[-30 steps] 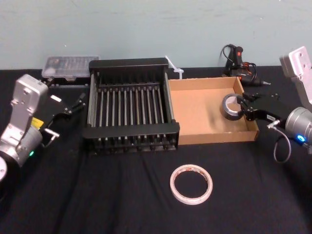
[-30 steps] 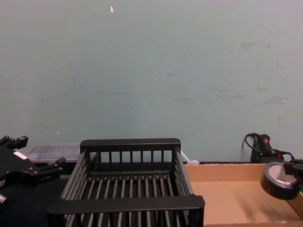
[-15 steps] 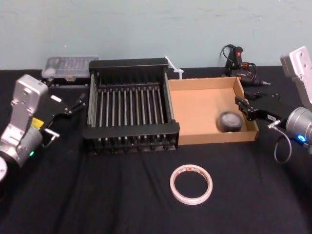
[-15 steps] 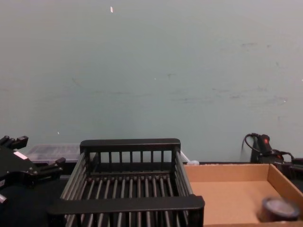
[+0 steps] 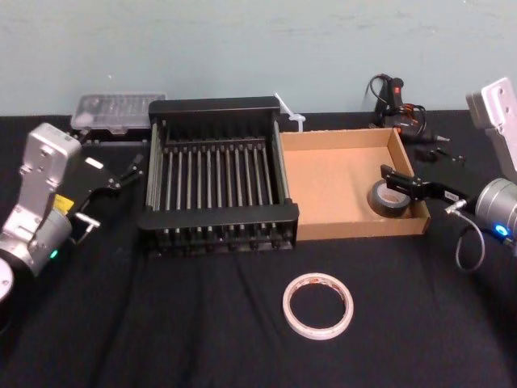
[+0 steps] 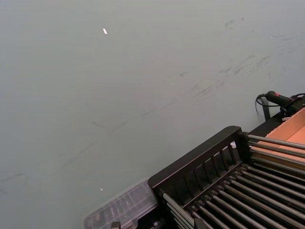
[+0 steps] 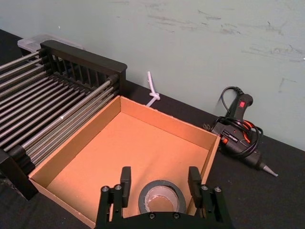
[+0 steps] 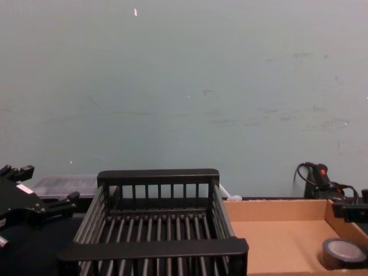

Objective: Pick up the white tape and place it into the black box , Pick up the silver tape and place it into the brown box.

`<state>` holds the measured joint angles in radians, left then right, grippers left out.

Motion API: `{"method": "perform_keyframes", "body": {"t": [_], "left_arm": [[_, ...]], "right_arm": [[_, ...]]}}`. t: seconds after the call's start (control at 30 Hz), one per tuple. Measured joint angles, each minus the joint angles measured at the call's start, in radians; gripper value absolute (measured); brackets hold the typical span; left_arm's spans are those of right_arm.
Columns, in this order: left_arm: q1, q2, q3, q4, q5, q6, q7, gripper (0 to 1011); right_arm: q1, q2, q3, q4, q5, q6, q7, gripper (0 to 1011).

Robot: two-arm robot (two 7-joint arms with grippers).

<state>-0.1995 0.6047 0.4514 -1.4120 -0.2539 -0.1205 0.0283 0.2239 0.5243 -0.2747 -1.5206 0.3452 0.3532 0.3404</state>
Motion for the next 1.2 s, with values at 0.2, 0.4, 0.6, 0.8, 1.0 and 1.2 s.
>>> {"method": "perform_keyframes", "body": {"t": [0.2, 0.4, 0.6, 0.8, 1.0, 1.2], "left_arm": [[0.0, 0.0, 0.0, 0.0, 0.0, 0.0, 0.0, 1001], [0.0, 0.0, 0.0, 0.0, 0.0, 0.0, 0.0, 1001], [0.0, 0.0, 0.0, 0.0, 0.0, 0.0, 0.0, 1002], [0.0, 0.0, 0.0, 0.0, 0.0, 0.0, 0.0, 1001], [0.0, 0.0, 0.0, 0.0, 0.0, 0.0, 0.0, 1001], [0.0, 0.0, 0.0, 0.0, 0.0, 0.0, 0.0, 1001]], "right_arm": [[0.0, 0.0, 0.0, 0.0, 0.0, 0.0, 0.0, 894], [0.0, 0.0, 0.0, 0.0, 0.0, 0.0, 0.0, 1002], [-0.002, 0.001, 0.001, -0.003, 0.0, 0.0, 0.001, 1002], [-0.024, 0.016, 0.011, -0.046, 0.018, 0.019, 0.025, 1002], [-0.068, 0.051, 0.017, -0.116, 0.049, 0.033, 0.051, 1002], [-0.113, 0.096, 0.006, -0.179, 0.067, 0.034, 0.08, 1002]]}}
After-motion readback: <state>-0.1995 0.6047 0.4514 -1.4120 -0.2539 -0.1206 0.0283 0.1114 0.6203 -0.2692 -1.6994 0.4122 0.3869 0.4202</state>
